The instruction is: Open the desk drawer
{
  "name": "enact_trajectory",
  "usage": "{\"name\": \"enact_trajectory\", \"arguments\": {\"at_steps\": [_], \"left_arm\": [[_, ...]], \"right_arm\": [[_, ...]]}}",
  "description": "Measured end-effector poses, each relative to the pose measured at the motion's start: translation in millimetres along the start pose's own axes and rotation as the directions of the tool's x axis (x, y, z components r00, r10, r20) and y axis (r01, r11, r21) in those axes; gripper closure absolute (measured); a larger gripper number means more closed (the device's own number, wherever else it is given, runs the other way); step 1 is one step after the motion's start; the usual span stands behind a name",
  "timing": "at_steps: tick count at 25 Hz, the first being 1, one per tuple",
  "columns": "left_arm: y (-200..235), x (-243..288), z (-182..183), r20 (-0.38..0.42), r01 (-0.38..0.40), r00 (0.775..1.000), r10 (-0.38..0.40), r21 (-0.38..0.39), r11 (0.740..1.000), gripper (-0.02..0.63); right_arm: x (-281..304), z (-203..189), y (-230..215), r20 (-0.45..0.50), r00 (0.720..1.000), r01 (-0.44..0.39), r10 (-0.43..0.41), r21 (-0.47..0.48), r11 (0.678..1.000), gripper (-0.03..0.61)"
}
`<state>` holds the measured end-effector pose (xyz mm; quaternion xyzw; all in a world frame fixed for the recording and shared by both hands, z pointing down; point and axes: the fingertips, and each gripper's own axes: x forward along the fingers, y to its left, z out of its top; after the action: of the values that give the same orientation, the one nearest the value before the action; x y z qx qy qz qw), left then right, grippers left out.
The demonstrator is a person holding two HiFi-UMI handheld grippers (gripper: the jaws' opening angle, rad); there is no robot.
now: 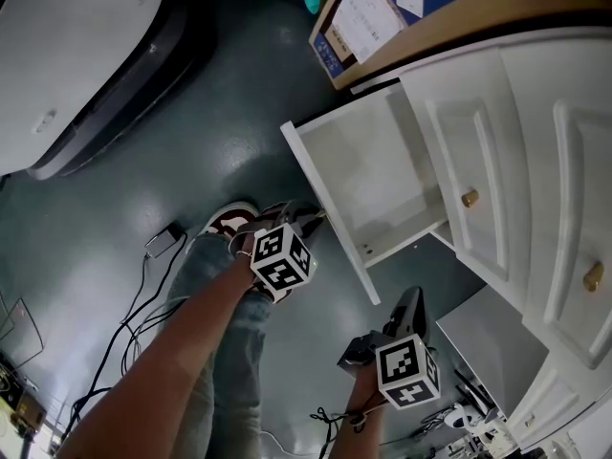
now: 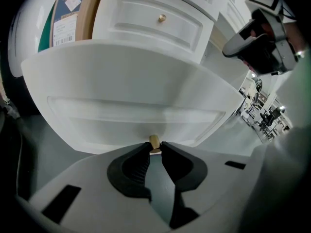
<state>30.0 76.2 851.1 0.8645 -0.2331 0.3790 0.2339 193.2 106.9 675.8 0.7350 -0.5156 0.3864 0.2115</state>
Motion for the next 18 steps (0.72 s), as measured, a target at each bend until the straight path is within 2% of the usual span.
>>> {"name": "enact_trajectory", "arguments": {"at_steps": [10,15,18], "left_arm": [[-1.9,-4.1,-7.4,-0.025,0.019,1.000,-0.019,-0.012,1.000,0.525],[-1.7,-4.1,-8.0,-0.052,0.038,0.998,-0.041,-0.057,0.998,0.525],[-2.2,-4.7,-7.0,-0.067,0.041,0.997,-0.042,-0.013,0.999,0.522]], "right_arm": [[4.7,3.4,2.1,-0.002,1.000,-0.008,0.008,-0.002,1.000,0.572],[6.2,4.0,4.7,-0.005,1.000,-0.013,0.013,0.000,1.000,0.572],[6.5,3.7,6.3,-0.008,1.000,-0.014,0.014,0.002,1.000,0.572]]}}
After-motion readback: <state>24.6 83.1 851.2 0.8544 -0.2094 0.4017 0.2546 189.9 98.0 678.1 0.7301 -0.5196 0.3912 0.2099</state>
